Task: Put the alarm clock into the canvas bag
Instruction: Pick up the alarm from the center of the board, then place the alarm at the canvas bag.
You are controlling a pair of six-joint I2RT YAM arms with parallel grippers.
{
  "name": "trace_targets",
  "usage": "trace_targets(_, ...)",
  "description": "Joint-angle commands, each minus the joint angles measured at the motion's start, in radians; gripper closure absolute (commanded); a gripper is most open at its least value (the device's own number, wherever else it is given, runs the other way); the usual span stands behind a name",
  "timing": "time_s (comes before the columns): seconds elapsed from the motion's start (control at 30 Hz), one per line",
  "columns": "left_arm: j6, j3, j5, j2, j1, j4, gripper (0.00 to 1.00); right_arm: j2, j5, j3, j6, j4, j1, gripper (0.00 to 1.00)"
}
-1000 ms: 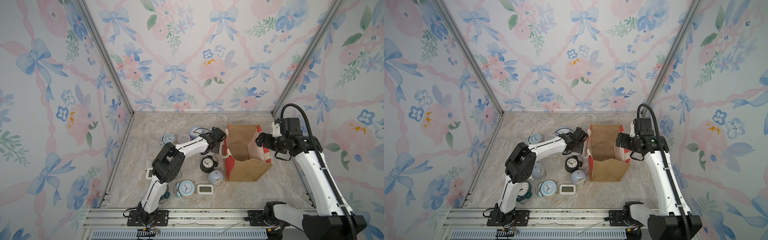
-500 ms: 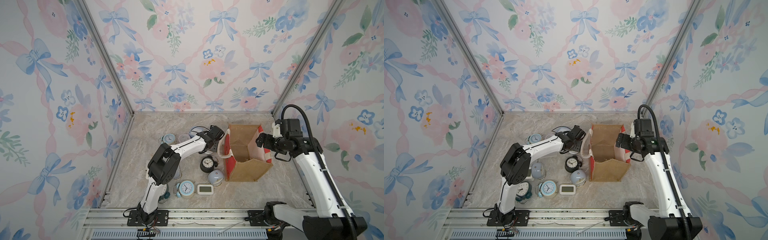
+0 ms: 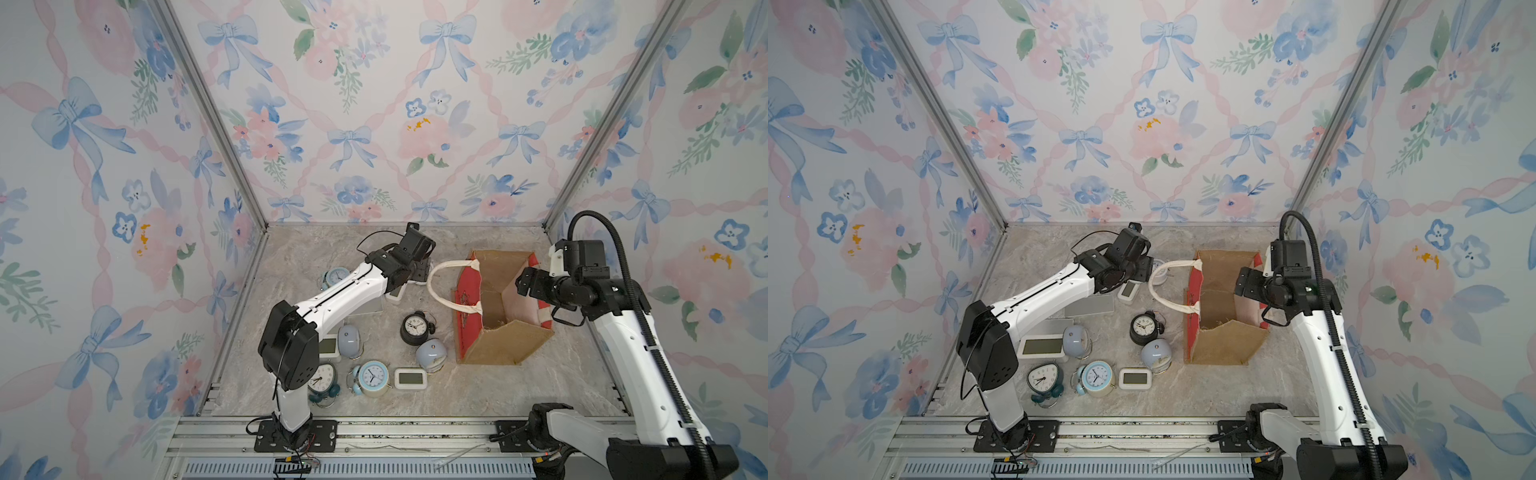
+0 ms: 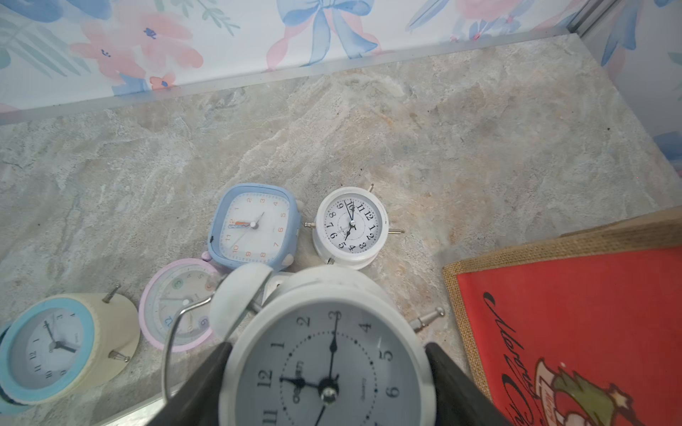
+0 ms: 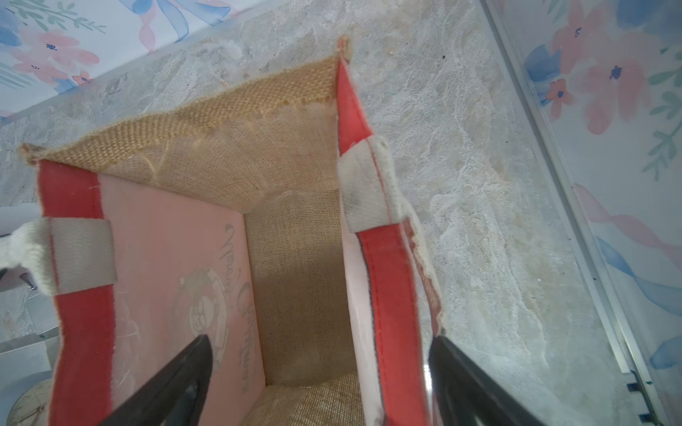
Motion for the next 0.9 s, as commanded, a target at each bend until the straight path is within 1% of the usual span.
trace_targets(0.0, 0.025, -0.037, -0.010, -0.033, 0.036, 0.011, 0.33, -0.026, 0.032, 0.000, 0.008, -0.019, 0.000, 0.08)
trace_targets(0.13, 0.030, -0.090, -0.016, -0.059, 0.087, 0.013, 0.34, -0.049, 0.068, -0.009, 0.003, -0.028, -0.020, 0.09)
trace_targets(0.23, 0.037, -0.118, -0.006, -0.074, 0.128, 0.013, 0.34, -0.050, 0.071, -0.032, -0.008, -0.025, -0.039, 0.13)
trace_targets(0.33, 0.047, -0.127, -0.001, -0.092, 0.151, 0.013, 0.34, -0.042, 0.064, -0.059, -0.009, -0.023, -0.046, 0.17)
trace_targets(0.47, 0.055, -0.115, 0.025, -0.121, 0.155, 0.012, 0.35, -0.044, 0.066, -0.104, -0.005, -0.013, -0.048, 0.22)
trace_targets(0.53, 0.055, -0.103, 0.056, -0.133, 0.151, 0.012, 0.36, -0.050, 0.075, -0.127, -0.002, -0.006, -0.050, 0.28)
trace_targets(0.6, 0.060, -0.087, 0.083, -0.141, 0.136, 0.013, 0.37, -0.050, 0.059, -0.142, 0.001, 0.003, -0.051, 0.37)
trace_targets(0.73, 0.082, -0.031, 0.102, -0.139, 0.077, 0.013, 0.37, -0.045, -0.017, -0.164, 0.014, 0.024, -0.040, 0.64)
trace_targets(0.8, 0.082, 0.003, 0.116, -0.133, 0.046, 0.012, 0.38, -0.044, -0.032, -0.175, 0.020, 0.043, -0.005, 0.71)
trace_targets(0.87, 0.082, 0.039, 0.124, -0.123, 0.020, 0.013, 0.39, -0.041, -0.027, -0.177, 0.032, 0.051, 0.025, 0.76)
